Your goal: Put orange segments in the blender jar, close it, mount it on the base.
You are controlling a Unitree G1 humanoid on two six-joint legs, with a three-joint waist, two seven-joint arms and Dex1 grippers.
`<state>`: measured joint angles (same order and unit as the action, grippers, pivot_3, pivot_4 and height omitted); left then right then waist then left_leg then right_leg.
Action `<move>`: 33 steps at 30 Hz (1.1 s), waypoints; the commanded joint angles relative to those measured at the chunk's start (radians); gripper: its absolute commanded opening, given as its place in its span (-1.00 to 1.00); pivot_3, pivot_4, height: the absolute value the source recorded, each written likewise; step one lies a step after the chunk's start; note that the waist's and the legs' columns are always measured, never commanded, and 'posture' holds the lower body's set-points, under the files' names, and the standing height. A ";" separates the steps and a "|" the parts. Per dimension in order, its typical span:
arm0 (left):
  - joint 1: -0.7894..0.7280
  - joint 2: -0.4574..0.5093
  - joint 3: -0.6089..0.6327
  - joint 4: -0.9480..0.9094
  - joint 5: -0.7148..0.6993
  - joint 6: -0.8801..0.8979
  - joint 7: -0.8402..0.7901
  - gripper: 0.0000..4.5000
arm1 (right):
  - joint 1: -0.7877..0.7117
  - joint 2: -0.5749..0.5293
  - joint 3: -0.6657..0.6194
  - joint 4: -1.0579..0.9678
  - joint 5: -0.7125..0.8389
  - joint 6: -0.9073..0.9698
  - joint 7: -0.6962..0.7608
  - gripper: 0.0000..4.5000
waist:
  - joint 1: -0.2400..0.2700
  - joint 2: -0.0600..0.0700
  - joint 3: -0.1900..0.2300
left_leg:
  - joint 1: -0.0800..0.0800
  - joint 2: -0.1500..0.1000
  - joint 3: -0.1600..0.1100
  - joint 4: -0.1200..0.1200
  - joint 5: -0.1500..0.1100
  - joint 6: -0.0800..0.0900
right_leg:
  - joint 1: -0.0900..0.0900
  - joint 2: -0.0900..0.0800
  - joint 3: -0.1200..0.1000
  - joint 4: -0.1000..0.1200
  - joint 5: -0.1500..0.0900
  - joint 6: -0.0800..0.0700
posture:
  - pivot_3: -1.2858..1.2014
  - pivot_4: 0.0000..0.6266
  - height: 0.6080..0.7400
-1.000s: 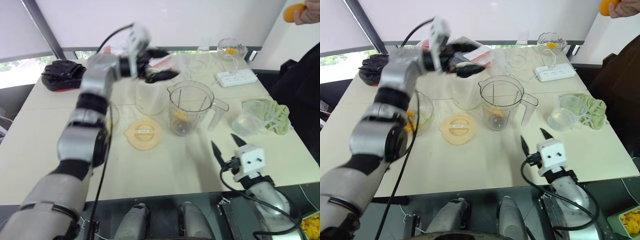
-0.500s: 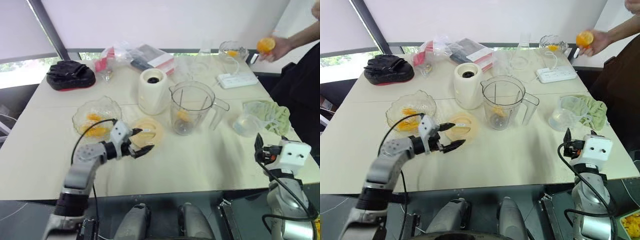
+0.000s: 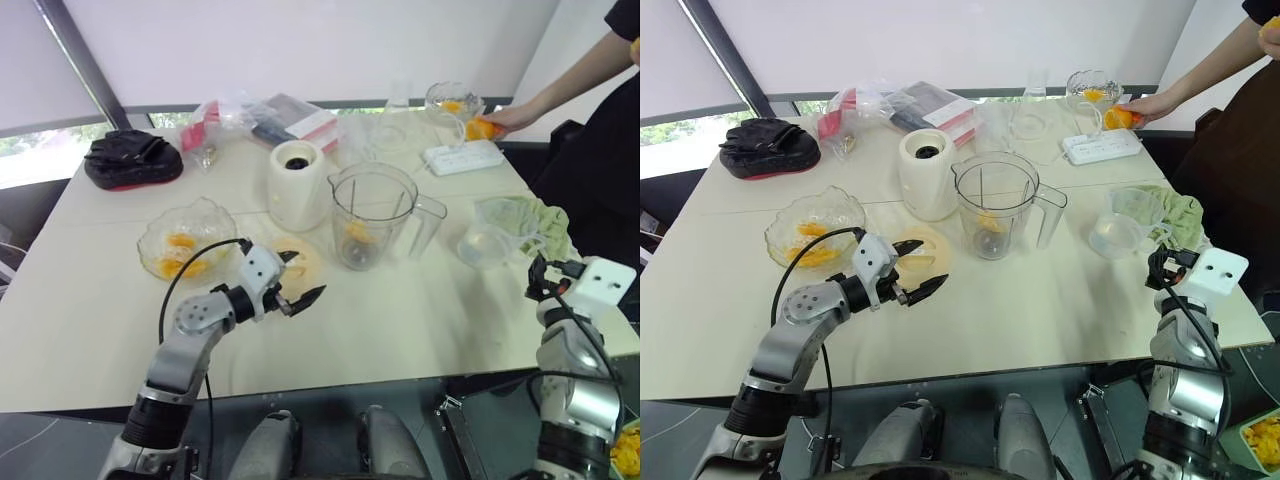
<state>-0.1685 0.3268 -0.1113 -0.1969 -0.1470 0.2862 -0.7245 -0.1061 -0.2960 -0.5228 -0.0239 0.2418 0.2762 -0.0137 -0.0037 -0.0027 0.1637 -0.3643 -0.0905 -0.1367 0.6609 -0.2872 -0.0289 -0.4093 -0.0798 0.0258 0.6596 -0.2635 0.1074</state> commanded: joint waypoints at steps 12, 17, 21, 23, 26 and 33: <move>0.024 0.013 -0.028 -0.043 -0.001 -0.036 0.049 0.98 | -0.127 -0.070 0.002 0.186 0.008 -0.072 0.032 0.52 | -0.009 0.001 0.000 | 0.000 0.000 0.000 -0.003 0.000 0.000 | 0.000 0.000 0.000 -0.003 0.000 0.000 | 0.03 -0.52 1.00; 0.027 0.018 -0.028 -0.050 -0.004 -0.032 0.059 0.98 | -0.176 -0.094 0.006 0.258 0.004 -0.098 0.045 0.52 | -0.009 0.001 0.000 | 0.000 0.000 0.000 -0.005 0.000 0.000 | 0.000 0.000 0.000 -0.006 0.000 0.000 | 0.03 -0.52 1.00; 0.029 0.019 -0.030 -0.060 -0.006 -0.027 0.066 0.98 | -0.210 -0.112 0.009 0.321 0.001 -0.124 0.051 0.52 | -0.009 0.001 0.000 | 0.000 0.000 0.000 -0.009 0.000 0.000 | 0.000 0.000 0.000 -0.009 0.000 0.000 | 0.03 -0.52 1.00; 0.032 0.020 -0.031 -0.065 -0.006 -0.026 0.069 0.98 | -0.223 -0.119 0.011 0.352 -0.004 -0.141 0.054 0.52 | -0.009 0.001 0.000 | 0.000 0.000 0.000 -0.010 0.000 0.000 | 0.000 -0.001 0.000 -0.010 0.000 0.000 | 0.03 -0.52 1.00; 0.037 0.020 -0.032 -0.075 -0.005 -0.022 0.075 0.98 | -0.237 -0.130 0.012 0.406 -0.009 -0.167 0.057 0.52 | -0.009 0.001 0.000 | 0.000 0.000 0.000 -0.011 0.000 0.000 | -0.001 -0.001 0.000 -0.010 0.000 0.000 | 0.03 -0.52 1.00; 0.050 0.028 -0.031 -0.093 -0.005 -0.015 0.086 0.98 | -0.267 -0.152 0.026 0.517 -0.022 -0.222 0.066 0.52 | -0.009 0.001 0.001 | 0.000 0.000 0.000 -0.012 0.000 0.000 | -0.001 -0.001 0.000 -0.011 0.000 0.000 | 0.03 -0.52 1.00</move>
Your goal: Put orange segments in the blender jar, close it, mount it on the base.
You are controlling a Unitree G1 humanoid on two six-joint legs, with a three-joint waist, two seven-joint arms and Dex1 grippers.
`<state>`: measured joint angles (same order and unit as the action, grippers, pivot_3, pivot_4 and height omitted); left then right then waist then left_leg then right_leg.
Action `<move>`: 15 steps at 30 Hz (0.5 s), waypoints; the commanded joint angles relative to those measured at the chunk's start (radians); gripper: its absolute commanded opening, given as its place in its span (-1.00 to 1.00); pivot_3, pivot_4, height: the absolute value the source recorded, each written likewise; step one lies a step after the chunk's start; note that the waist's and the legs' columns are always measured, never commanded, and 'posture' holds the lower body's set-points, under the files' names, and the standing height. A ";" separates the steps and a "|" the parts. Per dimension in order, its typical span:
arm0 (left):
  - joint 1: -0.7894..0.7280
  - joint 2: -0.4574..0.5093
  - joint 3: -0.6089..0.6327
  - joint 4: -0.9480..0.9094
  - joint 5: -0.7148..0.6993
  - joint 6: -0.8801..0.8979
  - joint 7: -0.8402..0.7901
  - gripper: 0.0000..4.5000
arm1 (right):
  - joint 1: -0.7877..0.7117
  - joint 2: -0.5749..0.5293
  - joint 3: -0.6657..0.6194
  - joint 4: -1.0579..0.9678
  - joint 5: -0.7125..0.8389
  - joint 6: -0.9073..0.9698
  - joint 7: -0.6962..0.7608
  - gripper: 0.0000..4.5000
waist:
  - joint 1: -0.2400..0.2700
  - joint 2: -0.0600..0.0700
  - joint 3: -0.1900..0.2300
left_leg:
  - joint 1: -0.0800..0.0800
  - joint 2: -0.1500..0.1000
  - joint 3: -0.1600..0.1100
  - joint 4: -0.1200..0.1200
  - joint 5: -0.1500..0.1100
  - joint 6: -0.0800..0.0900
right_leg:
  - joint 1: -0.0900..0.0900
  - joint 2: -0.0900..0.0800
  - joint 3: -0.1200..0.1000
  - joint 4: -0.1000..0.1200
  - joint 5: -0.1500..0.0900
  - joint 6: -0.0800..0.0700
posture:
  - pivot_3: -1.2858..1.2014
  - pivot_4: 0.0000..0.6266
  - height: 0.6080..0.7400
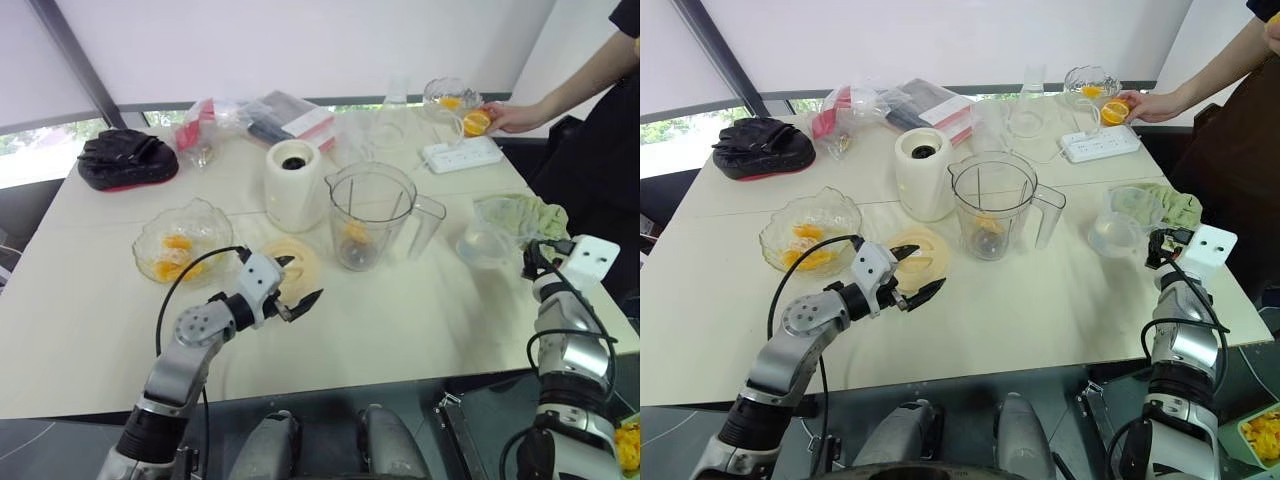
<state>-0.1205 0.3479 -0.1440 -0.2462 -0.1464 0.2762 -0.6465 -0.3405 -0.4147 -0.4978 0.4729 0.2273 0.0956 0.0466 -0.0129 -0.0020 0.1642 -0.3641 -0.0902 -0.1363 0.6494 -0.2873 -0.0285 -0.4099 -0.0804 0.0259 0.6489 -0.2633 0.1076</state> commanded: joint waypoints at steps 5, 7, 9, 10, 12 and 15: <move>-0.001 0.011 0.003 -0.047 -0.004 -0.004 0.010 0.98 | -0.078 -0.053 0.013 0.118 -0.017 -0.089 0.015 0.52 | 0.000 0.000 0.000 | 0.000 0.000 0.000 0.000 0.000 0.000 | 0.000 0.000 0.000 0.000 0.000 0.000 | 0.03 -0.52 1.00; 0.000 0.014 0.003 -0.048 -0.003 -0.005 0.011 0.98 | -0.101 -0.063 0.019 0.158 -0.020 -0.107 0.018 0.52 | -0.001 0.000 0.000 | 0.000 0.000 0.000 0.000 0.000 0.000 | 0.000 0.000 0.000 0.000 0.000 0.000 | 0.03 -0.52 1.00; 0.002 0.015 0.002 -0.051 -0.003 -0.006 0.012 0.98 | -0.123 -0.073 0.022 0.196 -0.022 -0.128 0.019 0.52 | -0.001 0.000 0.000 | 0.000 0.000 0.000 0.000 0.000 0.000 | 0.000 0.000 0.000 0.000 0.000 0.000 | 0.03 -0.52 1.00; 0.003 0.016 0.001 -0.052 -0.003 -0.006 0.012 0.98 | -0.134 -0.078 0.023 0.216 -0.023 -0.137 0.020 0.52 | -0.001 0.000 0.000 | 0.000 0.000 0.000 -0.001 0.000 0.000 | 0.000 0.000 0.000 0.000 0.000 0.000 | 0.03 -0.52 1.00; 0.004 0.018 0.000 -0.054 -0.002 -0.005 0.014 0.98 | -0.152 -0.089 0.026 0.253 -0.026 -0.156 0.022 0.52 | -0.001 0.000 0.000 | 0.000 0.000 0.000 -0.001 0.000 0.000 | 0.000 0.000 0.000 -0.001 0.000 0.000 | 0.03 -0.52 1.00; 0.005 0.019 -0.003 -0.057 -0.001 -0.005 0.018 0.98 | -0.172 -0.102 0.031 0.303 -0.030 -0.182 0.026 0.52 | -0.001 0.000 0.000 | 0.000 0.000 0.000 -0.001 0.000 0.000 | 0.000 0.000 0.000 -0.001 0.000 0.000 | 0.03 -0.52 1.00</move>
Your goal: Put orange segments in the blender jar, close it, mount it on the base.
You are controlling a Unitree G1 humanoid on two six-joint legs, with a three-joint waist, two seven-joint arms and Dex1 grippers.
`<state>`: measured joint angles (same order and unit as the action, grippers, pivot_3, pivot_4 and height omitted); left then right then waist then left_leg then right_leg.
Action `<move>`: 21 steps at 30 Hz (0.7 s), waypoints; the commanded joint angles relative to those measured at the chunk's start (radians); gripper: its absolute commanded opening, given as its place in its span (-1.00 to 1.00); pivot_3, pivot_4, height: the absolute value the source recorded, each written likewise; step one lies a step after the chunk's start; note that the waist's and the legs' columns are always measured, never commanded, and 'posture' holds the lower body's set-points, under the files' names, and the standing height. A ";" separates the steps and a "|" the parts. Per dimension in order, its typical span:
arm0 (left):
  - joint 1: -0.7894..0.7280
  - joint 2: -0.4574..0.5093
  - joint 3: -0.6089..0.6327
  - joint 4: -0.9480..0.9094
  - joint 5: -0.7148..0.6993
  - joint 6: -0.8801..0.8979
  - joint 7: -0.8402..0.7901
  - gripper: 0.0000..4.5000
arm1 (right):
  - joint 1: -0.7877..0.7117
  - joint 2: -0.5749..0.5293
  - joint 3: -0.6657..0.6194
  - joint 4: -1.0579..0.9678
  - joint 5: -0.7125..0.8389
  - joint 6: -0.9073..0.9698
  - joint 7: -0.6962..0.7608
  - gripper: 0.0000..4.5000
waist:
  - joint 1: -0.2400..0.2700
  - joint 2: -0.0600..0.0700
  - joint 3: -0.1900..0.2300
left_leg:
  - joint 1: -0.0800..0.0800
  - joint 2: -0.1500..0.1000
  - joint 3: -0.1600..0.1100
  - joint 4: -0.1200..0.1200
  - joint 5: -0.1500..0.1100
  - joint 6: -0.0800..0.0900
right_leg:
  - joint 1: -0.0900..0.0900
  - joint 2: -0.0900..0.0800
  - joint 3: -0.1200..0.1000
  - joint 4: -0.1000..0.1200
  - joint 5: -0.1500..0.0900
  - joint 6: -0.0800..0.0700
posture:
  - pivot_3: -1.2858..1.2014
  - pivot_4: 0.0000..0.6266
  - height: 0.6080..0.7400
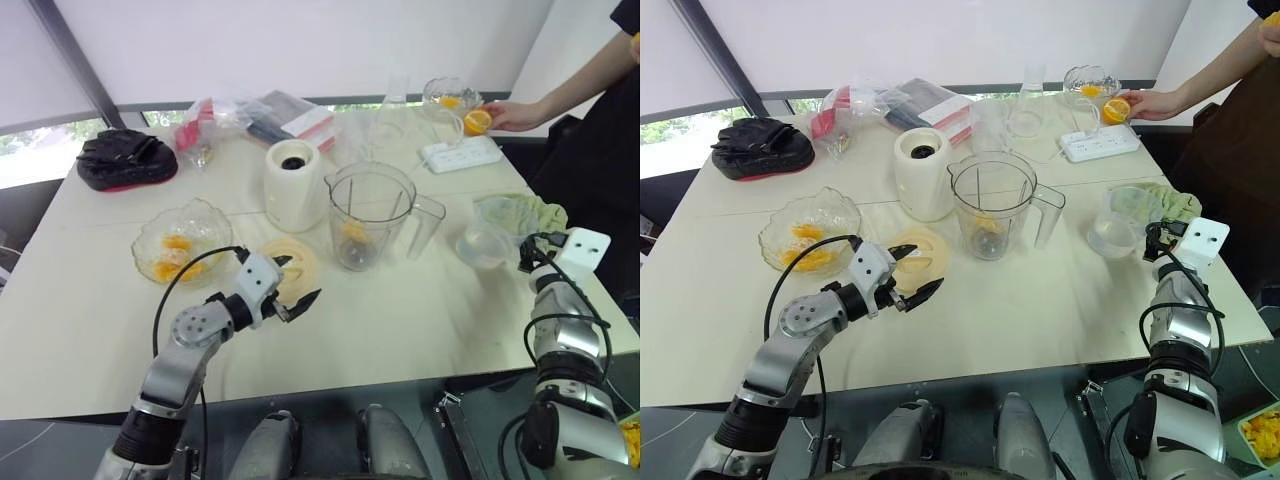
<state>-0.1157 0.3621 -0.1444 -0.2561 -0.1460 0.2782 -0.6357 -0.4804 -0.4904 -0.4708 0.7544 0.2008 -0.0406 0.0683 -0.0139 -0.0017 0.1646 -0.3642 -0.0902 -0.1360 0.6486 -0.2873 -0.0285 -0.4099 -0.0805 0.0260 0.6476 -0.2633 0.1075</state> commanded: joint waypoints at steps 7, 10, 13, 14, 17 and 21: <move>-0.002 0.005 -0.006 -0.049 0.003 -0.008 0.016 1.00 | -0.079 -0.046 0.018 0.122 -0.011 -0.098 0.003 0.34 | 0.000 0.000 0.000 | 0.000 0.000 0.000 0.000 0.000 0.000 | 0.000 0.000 0.000 0.000 0.000 0.000 | 0.03 -0.52 1.00; -0.001 0.006 -0.005 -0.045 0.005 -0.012 0.017 1.00 | -0.095 -0.053 0.023 0.153 -0.012 -0.117 0.003 -0.10 | -0.001 0.000 0.000 | 0.000 0.000 0.000 0.000 0.000 0.000 | 0.000 0.000 0.000 0.000 0.000 0.000 | 0.03 -0.52 1.00; 0.001 0.006 -0.006 -0.040 0.009 -0.019 0.018 1.00 | -0.106 -0.057 0.029 0.177 -0.012 -0.135 0.009 -0.77 | 0.003 0.000 0.000 | 0.000 0.000 0.000 0.000 0.000 0.000 | 0.000 0.000 0.000 -0.001 0.000 0.000 | 0.03 -0.52 1.00; 0.002 0.006 -0.007 -0.037 0.010 -0.022 0.018 1.00 | -0.109 -0.058 0.031 0.184 -0.011 -0.141 0.010 -0.97 | 0.002 0.000 0.000 | -0.001 0.000 0.000 0.000 0.000 0.000 | 0.000 0.000 0.000 -0.001 0.000 0.000 | 0.03 -0.52 1.00; 0.003 0.006 -0.007 -0.031 0.013 -0.028 0.019 1.00 | -0.104 -0.053 0.037 0.181 -0.007 -0.151 0.023 -0.97 | 0.005 0.000 0.000 | -0.001 0.000 0.000 0.000 0.000 0.000 | 0.001 -0.001 0.000 -0.002 0.000 0.000 | 0.03 -0.52 1.00; 0.002 0.009 -0.008 -0.029 0.014 -0.031 0.020 1.00 | -0.080 -0.034 0.026 0.118 0.013 -0.147 0.013 -0.97 | 0.003 0.000 0.000 | -0.001 0.000 -0.001 0.000 0.000 0.000 | 0.001 0.000 0.000 -0.002 0.000 0.000 | 0.03 -0.52 1.00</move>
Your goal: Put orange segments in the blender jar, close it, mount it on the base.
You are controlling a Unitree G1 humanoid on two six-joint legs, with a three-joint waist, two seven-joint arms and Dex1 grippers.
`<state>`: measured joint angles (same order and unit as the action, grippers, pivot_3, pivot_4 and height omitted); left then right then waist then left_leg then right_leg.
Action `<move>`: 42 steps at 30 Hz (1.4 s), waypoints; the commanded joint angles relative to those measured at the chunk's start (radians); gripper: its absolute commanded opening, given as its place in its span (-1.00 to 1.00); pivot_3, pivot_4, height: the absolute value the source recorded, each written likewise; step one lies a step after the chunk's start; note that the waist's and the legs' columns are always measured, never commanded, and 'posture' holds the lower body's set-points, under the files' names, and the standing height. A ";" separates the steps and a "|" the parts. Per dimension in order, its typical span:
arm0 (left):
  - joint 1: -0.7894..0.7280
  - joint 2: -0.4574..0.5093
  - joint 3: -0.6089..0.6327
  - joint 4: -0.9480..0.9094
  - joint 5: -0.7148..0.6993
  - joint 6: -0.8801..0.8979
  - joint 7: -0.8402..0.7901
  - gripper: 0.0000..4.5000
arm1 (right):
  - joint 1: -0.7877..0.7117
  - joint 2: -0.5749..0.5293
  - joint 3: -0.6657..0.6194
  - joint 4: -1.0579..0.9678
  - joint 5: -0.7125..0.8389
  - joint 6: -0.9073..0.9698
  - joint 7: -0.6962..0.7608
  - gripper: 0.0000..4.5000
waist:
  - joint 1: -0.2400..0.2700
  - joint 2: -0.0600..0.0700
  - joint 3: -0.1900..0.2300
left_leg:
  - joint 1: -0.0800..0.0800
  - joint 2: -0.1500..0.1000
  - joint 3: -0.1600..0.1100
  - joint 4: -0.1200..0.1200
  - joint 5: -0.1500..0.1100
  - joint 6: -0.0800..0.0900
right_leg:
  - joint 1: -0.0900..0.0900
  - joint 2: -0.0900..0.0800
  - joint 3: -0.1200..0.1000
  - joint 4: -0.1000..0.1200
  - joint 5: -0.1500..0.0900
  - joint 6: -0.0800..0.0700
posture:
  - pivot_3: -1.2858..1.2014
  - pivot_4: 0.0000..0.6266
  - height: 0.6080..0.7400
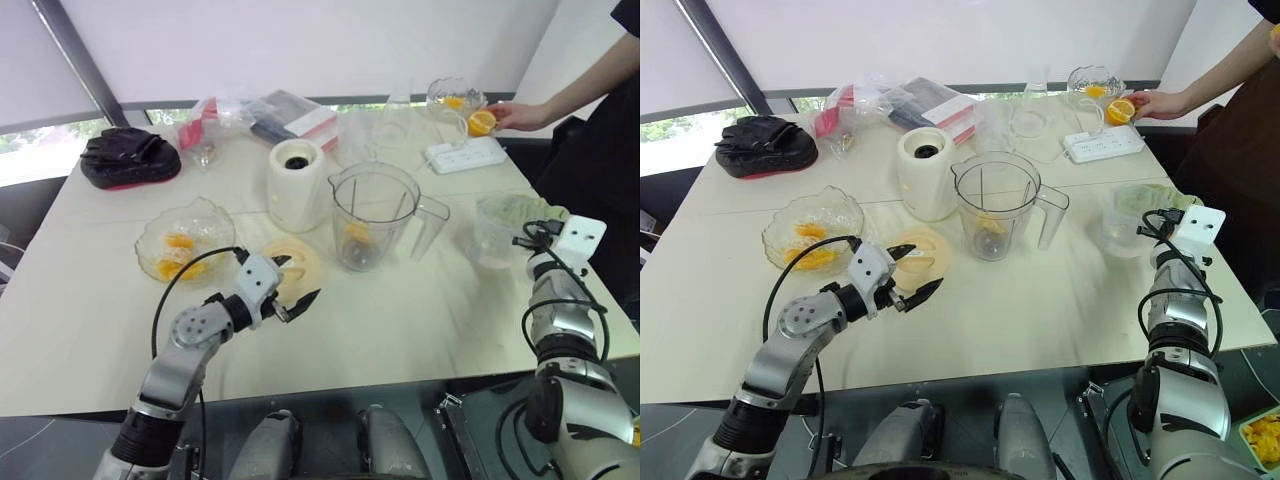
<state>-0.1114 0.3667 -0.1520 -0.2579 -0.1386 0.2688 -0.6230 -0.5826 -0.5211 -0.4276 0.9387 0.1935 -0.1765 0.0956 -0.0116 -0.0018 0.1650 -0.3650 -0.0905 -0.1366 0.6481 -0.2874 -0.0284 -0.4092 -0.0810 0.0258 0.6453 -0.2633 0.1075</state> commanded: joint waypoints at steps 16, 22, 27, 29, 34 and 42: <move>-0.048 0.016 -0.004 0.008 -0.001 -0.027 -0.019 1.00 | 0.052 0.080 -0.004 -0.880 0.152 0.360 -0.155 -0.97 | -0.002 0.005 0.002 | -0.010 0.001 0.002 0.000 0.001 -0.002 | -0.014 0.000 0.002 0.004 0.000 0.000 | 0.03 -0.52 1.00; -0.068 0.014 -0.015 0.046 0.004 -0.050 -0.036 1.00 | -0.043 0.006 0.104 -0.980 0.118 0.479 -0.051 -0.97 | -0.001 0.005 0.003 | -0.010 0.001 0.002 0.000 0.001 -0.002 | -0.014 0.000 0.002 0.004 0.000 0.000 | 0.03 -0.52 1.00; -0.078 0.012 -0.023 0.072 0.008 -0.073 -0.035 1.00 | -0.089 -0.038 0.185 -1.012 0.084 0.520 0.031 -0.97 | -0.001 0.005 0.003 | -0.010 0.001 0.002 0.000 0.001 -0.002 | -0.014 0.000 0.002 0.004 0.000 0.000 | 0.03 -0.52 1.00; -0.077 0.010 -0.026 0.073 0.010 -0.077 -0.032 1.00 | -0.093 -0.053 0.214 -1.020 0.055 0.513 0.060 -0.97 | 0.001 0.005 0.003 | -0.011 0.001 0.002 0.000 0.001 -0.002 | -0.014 0.000 0.002 0.003 0.000 0.000 | 0.03 -0.52 1.00; -0.065 0.012 -0.029 0.064 0.014 -0.083 -0.025 1.00 | -0.093 -0.084 0.271 -1.034 -0.010 0.473 0.134 -0.97 | 0.001 0.004 0.003 | -0.011 0.001 0.002 0.000 0.001 -0.002 | -0.015 0.000 0.002 0.003 0.000 0.000 | 0.03 -0.52 1.00; -0.058 0.013 -0.028 0.051 0.021 -0.079 -0.020 1.00 | -0.079 -0.132 0.351 -1.029 -0.157 0.351 0.207 -0.97 | -0.001 0.004 0.003 | -0.011 0.001 0.002 0.000 0.001 -0.002 | -0.015 0.000 0.002 0.003 0.000 0.000 | 0.03 -0.52 1.00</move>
<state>-0.1683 0.3763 -0.1818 -0.1676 -0.1177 0.2077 -0.6473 -0.6354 -0.6315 -0.0752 -0.0376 0.0653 0.2312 0.2930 -0.0129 0.0026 0.1683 -0.3760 -0.0898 -0.1340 0.6476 -0.2863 -0.0302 -0.4246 -0.0812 0.0275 0.6484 -0.2629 0.1076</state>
